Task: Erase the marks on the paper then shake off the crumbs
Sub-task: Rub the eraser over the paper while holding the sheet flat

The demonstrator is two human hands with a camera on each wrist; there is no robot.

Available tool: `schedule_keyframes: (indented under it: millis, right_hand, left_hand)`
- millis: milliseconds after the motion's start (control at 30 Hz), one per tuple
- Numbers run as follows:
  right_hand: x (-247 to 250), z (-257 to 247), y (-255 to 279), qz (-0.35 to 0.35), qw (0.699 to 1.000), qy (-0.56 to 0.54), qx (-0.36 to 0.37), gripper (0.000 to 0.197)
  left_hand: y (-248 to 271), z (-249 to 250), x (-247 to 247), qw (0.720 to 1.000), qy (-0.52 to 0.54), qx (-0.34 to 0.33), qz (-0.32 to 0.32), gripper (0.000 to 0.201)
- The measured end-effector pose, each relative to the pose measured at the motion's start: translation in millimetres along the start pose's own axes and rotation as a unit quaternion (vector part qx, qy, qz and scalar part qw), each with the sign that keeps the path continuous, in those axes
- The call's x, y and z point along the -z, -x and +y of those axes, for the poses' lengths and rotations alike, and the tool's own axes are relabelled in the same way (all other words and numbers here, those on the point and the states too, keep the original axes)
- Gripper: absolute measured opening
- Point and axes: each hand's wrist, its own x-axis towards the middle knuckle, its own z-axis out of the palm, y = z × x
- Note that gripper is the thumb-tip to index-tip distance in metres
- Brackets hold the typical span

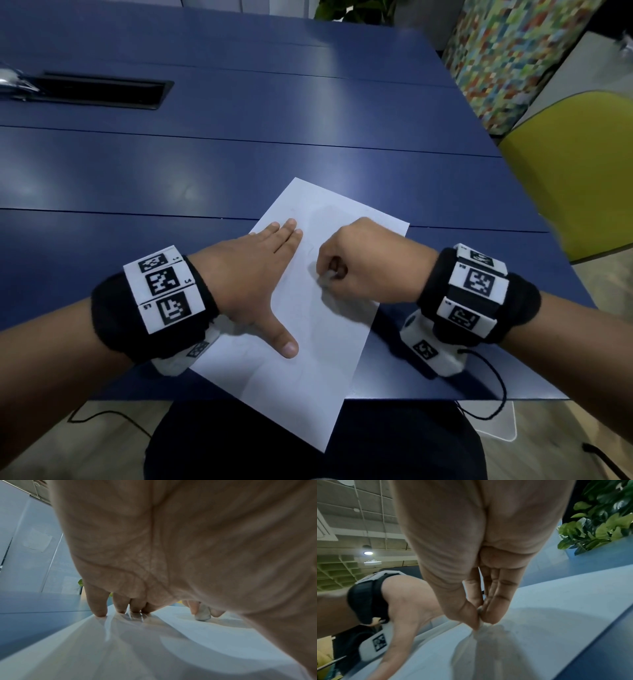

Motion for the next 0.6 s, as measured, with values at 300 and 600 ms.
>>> schedule_keyframes:
  millis: [300,600]
  right_hand:
    - [5.4,1.9,-4.4,-0.007,1.0,-0.005,0.003,0.012]
    - [6.4,5.4,-8.7,0.009,1.0,0.004,-0.004,0.016]
  left_hand:
    - [-1.0,-2.7,-2.9,1.0,-0.002,-0.008,0.011,0.178]
    - [-0.2,-1.9,-1.8,1.0,0.004,-0.005,0.017,0.177]
